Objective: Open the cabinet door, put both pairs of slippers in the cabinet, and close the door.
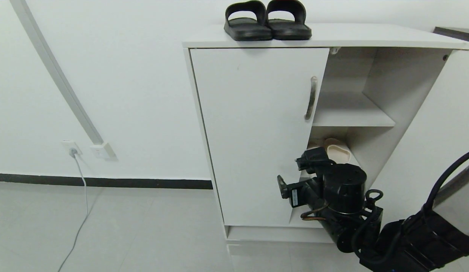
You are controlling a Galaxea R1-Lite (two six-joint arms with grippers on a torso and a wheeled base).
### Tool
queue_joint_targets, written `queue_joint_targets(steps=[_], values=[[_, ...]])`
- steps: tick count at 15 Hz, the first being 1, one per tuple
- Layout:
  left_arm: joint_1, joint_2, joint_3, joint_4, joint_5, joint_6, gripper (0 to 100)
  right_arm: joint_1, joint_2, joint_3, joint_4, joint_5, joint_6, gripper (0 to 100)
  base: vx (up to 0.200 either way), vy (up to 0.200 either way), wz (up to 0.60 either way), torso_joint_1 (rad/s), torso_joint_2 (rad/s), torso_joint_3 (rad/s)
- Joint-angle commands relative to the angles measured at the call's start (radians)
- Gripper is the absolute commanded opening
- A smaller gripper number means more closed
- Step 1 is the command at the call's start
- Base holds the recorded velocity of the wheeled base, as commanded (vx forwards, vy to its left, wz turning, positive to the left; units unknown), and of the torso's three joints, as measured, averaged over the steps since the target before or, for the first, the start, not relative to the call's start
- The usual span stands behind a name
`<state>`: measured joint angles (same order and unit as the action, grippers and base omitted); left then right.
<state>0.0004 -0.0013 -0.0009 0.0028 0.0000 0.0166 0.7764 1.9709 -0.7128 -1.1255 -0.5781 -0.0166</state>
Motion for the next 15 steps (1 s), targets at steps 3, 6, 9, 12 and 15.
queue_joint_targets(steps=[3, 6, 9, 12, 15], values=[[0.001, 0.001, -0.001, -0.001, 0.000, 0.000, 0, 0.003, 0.003, -0.001, -0.005, 0.000, 0.000, 100, 0.000, 0.000, 0.00, 0.030, -0.53, -0.372], [0.000, 0.001, -0.001, -0.001, -0.002, 0.000, 0, 0.003, 0.008, 0.004, -0.005, 0.000, -0.006, 100, 0.000, 0.000, 0.00, 0.100, -0.46, -0.360], [0.000, 0.001, -0.001, -0.001, -0.002, 0.000, 0, 0.003, 0.011, 0.004, -0.007, 0.000, -0.006, 100, 0.000, 0.000, 0.00, 0.118, -0.46, -0.336], [0.000, 0.001, -0.001, -0.001, -0.002, 0.000, 0, 0.003, 0.011, 0.004, -0.007, 0.000, -0.006, 100, 0.000, 0.000, 0.00, 0.149, -0.47, -0.323], [0.001, 0.001, -0.001, -0.001, -0.002, 0.000, 0, 0.003, 0.011, 0.004, -0.007, 0.000, -0.006, 100, 0.000, 0.000, 0.00, 0.175, -0.49, -0.321]])
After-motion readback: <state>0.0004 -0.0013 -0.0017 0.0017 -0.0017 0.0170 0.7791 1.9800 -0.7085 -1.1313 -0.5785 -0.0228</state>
